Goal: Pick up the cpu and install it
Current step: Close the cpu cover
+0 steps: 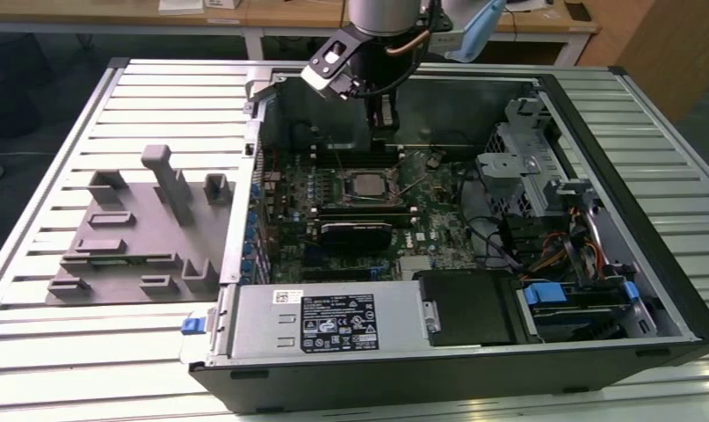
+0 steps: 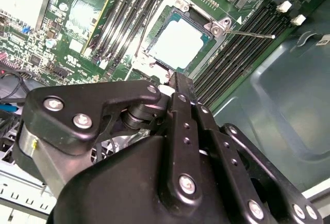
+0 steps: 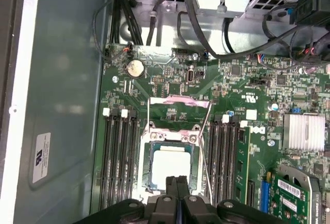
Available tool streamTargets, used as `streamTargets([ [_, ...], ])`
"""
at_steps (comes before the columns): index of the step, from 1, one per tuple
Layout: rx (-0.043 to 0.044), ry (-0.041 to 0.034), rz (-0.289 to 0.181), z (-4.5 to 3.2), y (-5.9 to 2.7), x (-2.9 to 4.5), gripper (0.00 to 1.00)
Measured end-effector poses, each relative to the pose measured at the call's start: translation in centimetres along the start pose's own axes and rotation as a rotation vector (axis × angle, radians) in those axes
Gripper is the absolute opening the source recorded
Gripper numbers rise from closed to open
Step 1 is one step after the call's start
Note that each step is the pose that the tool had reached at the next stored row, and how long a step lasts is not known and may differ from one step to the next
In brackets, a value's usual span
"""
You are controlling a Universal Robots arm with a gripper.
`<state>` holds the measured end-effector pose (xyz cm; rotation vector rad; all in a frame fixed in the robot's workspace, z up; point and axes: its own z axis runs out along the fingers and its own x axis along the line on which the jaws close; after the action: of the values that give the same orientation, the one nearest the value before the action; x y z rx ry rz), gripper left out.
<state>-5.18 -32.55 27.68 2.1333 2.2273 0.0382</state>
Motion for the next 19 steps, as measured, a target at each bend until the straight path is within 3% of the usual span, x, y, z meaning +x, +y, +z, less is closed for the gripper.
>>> streamTargets([
  [5,0.0003,-0.0004,0.000,-0.03,0.12,-0.01,0.11],
  [19,0.0002,-0.0002,0.000,0.08,1.90,-0.08,0.11],
])
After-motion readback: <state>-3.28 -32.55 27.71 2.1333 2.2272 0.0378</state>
